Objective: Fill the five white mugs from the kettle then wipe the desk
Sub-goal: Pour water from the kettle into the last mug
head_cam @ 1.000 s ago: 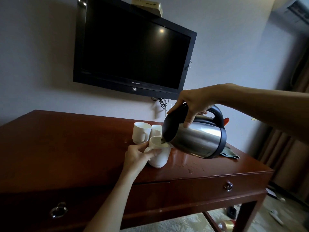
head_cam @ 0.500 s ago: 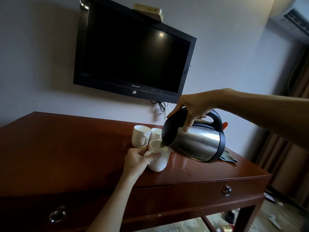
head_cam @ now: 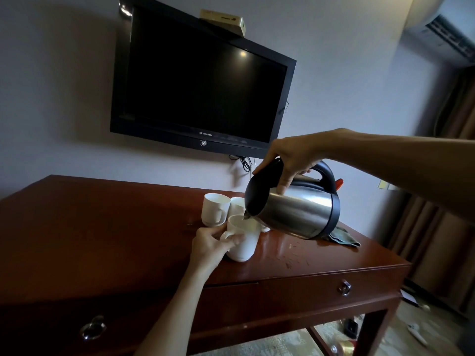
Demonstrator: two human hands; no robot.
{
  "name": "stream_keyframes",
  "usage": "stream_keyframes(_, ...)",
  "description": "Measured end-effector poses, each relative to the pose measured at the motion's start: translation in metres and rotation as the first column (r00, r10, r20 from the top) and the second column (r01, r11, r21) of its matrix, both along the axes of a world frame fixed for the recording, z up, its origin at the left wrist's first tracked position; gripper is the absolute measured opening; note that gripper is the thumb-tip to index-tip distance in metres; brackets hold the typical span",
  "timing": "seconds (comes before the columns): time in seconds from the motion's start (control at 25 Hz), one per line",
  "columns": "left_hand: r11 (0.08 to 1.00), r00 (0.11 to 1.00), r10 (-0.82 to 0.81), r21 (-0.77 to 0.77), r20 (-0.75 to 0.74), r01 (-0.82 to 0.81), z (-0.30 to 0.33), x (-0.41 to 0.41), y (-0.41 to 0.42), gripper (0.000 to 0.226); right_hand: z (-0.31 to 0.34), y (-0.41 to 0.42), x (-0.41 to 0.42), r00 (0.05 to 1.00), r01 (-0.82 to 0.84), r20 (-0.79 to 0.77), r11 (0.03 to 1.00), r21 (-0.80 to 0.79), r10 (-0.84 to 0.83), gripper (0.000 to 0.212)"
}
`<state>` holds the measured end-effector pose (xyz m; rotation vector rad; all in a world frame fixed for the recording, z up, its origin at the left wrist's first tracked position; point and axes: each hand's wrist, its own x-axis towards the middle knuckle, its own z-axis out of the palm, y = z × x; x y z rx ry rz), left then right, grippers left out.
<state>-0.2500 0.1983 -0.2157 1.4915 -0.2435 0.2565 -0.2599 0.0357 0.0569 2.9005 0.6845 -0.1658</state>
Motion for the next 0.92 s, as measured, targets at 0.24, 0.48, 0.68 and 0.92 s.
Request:
stream_keyframes(0.24,1.0,0.999,0.023,-0.006,0.023,-0.023,-0.002,0.002,0.0,0.033,0.007,0.002,-0.001,1.0,0.025,-0.009,0.996,-0.088,-0.026,0.068)
stream_keyframes(0.48,1.0,1.0,0.019,-0.01,0.024,-0.019,-0.004,0.004,0.0,0.032,0.007,0.002,0.001,1.0,0.013,0.016,0.994,-0.108,-0.011,0.066)
stream_keyframes(0.68,1.0,1.0,-0.002,-0.009,0.031,0.002,-0.002,0.001,0.002,0.025,0.008,0.003,0.005,1.0,0.009,0.005,0.995,-0.096,-0.008,0.066)
stream_keyframes(0.92,1.0,0.999,-0.011,-0.019,0.034,0.012,-0.001,0.001,0.001,0.025,0.006,0.006,0.01,1.0,0.012,-0.015,0.992,-0.128,-0.014,0.064)
